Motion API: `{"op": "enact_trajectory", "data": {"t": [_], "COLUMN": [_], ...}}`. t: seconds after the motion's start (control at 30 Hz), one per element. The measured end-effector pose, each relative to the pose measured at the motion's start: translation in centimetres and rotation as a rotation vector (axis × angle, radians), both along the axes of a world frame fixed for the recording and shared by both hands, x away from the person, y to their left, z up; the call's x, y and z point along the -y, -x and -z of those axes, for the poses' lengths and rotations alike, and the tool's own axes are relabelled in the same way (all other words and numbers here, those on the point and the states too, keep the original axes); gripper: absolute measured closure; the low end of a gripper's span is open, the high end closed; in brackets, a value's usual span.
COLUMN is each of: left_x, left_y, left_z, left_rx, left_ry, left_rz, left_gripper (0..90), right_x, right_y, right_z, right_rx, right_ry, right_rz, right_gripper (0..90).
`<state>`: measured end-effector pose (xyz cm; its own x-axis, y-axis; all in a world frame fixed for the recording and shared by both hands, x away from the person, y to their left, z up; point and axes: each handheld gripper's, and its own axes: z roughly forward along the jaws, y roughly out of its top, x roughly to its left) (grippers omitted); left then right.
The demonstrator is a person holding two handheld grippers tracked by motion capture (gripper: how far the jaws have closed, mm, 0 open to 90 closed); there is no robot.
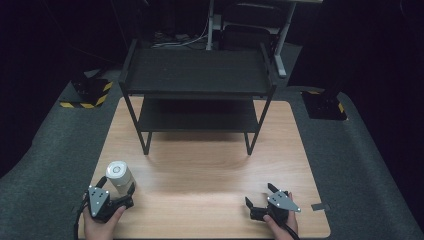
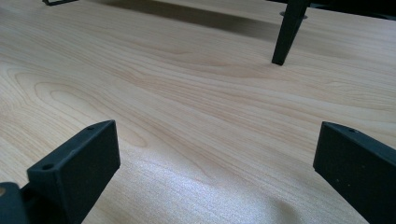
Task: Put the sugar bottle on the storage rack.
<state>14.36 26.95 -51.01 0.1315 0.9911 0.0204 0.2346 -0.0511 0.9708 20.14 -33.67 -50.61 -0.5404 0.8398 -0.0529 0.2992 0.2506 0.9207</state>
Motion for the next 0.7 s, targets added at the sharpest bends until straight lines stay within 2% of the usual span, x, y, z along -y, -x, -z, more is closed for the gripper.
{"op": "enact_trajectory", "data": {"t": [0.17,0.2,0.4,0.6,0.7], "left_x": [0.6,0.9,1.6,1.8,1.8], "left_y": [-0.5,-0.6,-0.8,-0.8,-0.8], "left_z": [0.1,0.3,0.4,0.6,0.6], "left_rx": [0.007,0.018,0.036,0.053,0.054], "left_ry": [0.000,0.000,-0.010,0.020,0.027], "left_rz": [-0.016,-0.032,-0.058,-0.083,-0.090], "left_gripper": [9.3,10.7,21.4,29.7,30.0], "right_x": [0.0,0.0,0.0,0.0,0.0], "right_y": [0.1,0.1,0.3,0.5,0.5], "right_z": [0.1,0.1,0.2,0.3,0.3], "right_rx": [0.008,0.009,0.016,0.026,0.027], "right_ry": [0.002,0.003,0.004,0.005,0.005], "right_rz": [0.001,0.001,0.002,0.001,0.003], "right_gripper": [0.1,0.1,0.1,0.1,0.1]}}
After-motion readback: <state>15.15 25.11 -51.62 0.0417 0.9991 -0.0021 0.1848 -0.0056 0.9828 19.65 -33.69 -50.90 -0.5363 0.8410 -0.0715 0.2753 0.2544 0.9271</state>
